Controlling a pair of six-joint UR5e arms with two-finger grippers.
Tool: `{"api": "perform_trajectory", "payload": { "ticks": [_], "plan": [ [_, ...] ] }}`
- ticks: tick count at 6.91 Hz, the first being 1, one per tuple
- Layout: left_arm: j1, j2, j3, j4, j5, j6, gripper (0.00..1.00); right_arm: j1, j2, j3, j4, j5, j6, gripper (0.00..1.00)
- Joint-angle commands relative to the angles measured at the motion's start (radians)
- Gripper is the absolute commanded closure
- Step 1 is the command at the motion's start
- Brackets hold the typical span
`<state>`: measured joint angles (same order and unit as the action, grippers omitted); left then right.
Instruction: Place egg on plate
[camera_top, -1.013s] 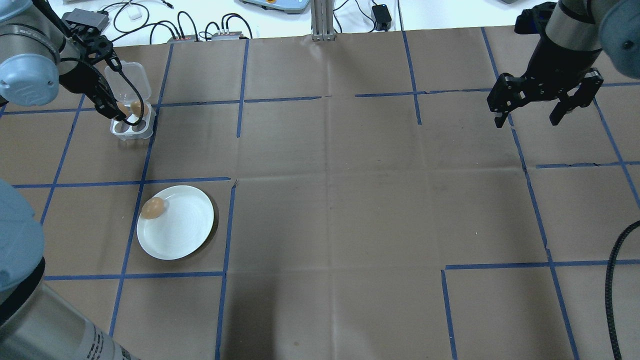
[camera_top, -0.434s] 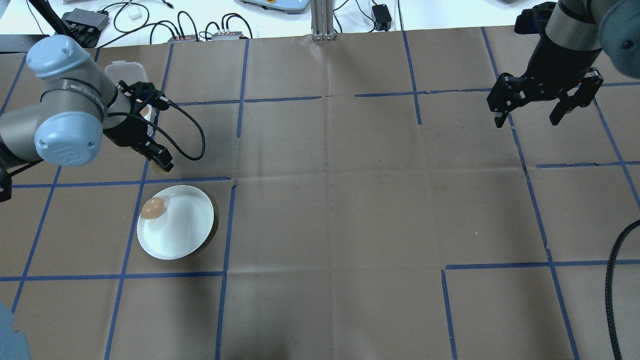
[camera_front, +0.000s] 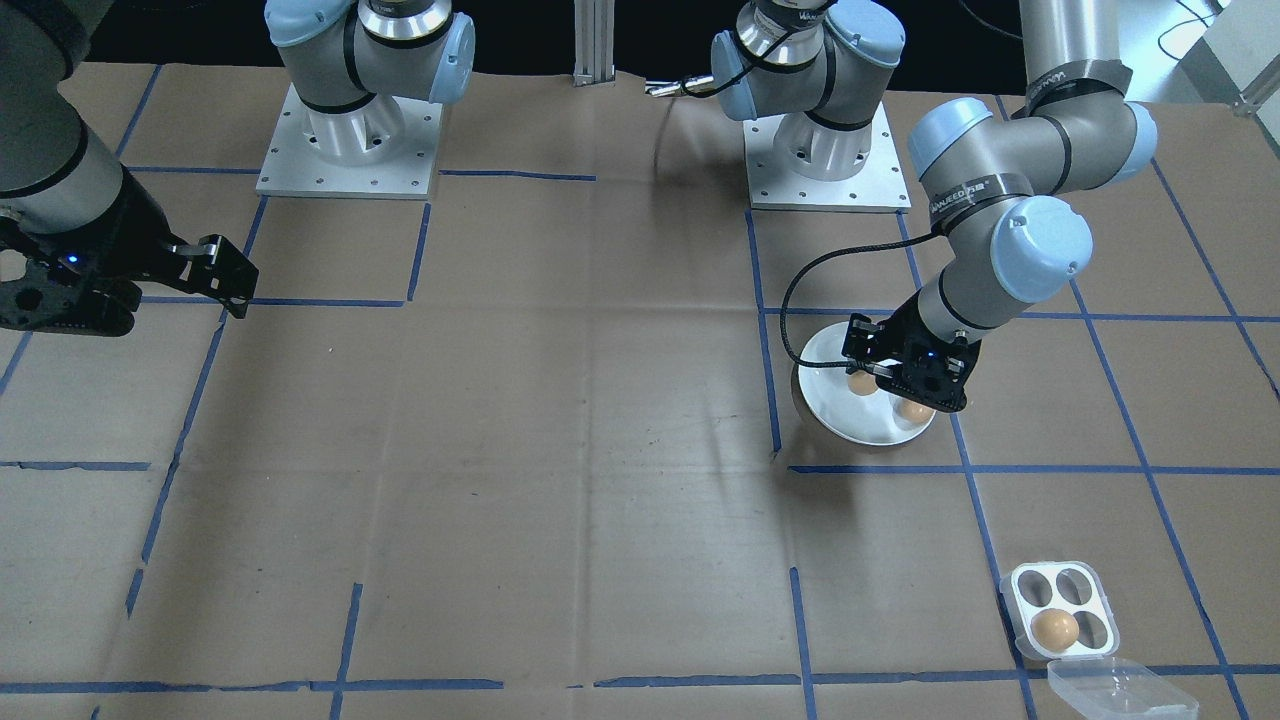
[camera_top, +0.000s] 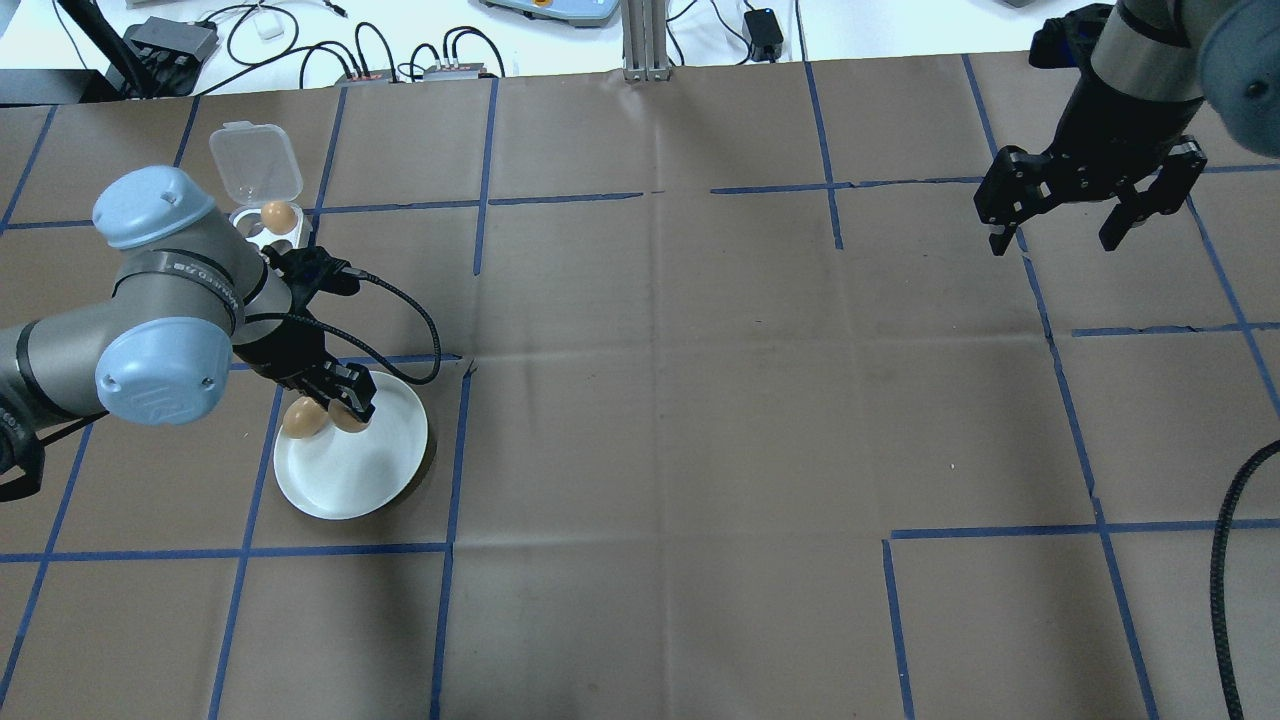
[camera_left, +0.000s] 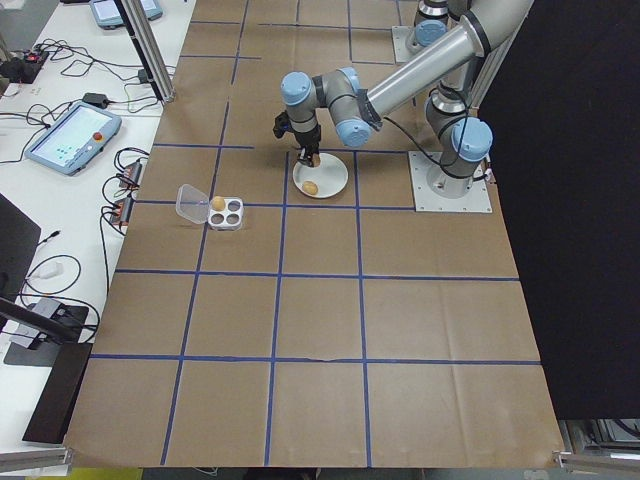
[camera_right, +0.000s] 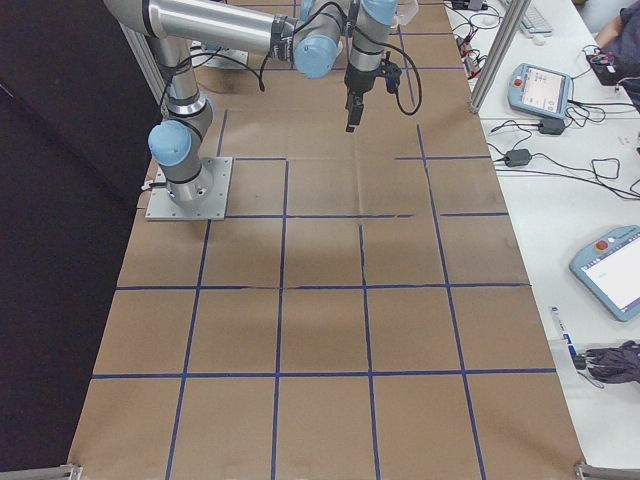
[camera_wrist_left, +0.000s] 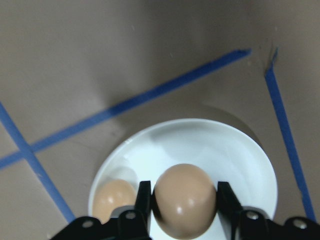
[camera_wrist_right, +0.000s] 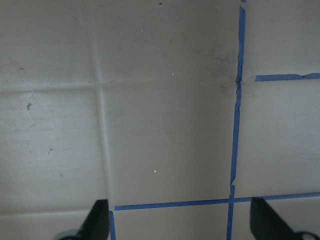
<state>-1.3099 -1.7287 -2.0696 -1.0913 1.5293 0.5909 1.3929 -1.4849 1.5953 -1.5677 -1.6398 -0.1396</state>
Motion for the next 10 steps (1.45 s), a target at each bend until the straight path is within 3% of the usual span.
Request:
{"api": "perform_trajectory", "payload": {
  "ticks": [1,3,5,7,9,10],
  "plan": [
    [0.004,0.004,-0.027,0.042,0.0,-0.025,0.06,0.0,0.0,0.0,0.0,0.0,0.0,0.0],
    [0.018,0.008,0.011,0.062,0.005,-0.064,0.01,0.0,0.0,0.0,0.0,0.0,0.0,0.0],
    [0.038,-0.053,0.153,0.064,0.023,-0.254,0.01,0.0,0.0,0.0,0.0,0.0,0.0,0.0],
    [0.084,-0.22,0.346,0.059,0.026,-0.313,0.01,0.0,0.0,0.0,0.0,0.0,0.0,0.0],
    [0.084,-0.377,0.527,0.042,0.108,-0.385,0.01,0.0,0.0,0.0,0.0,0.0,0.0,0.0],
    [0.083,-0.429,0.607,0.019,0.111,-0.385,0.01,0.0,0.0,0.0,0.0,0.0,0.0,0.0]
  ]
}}
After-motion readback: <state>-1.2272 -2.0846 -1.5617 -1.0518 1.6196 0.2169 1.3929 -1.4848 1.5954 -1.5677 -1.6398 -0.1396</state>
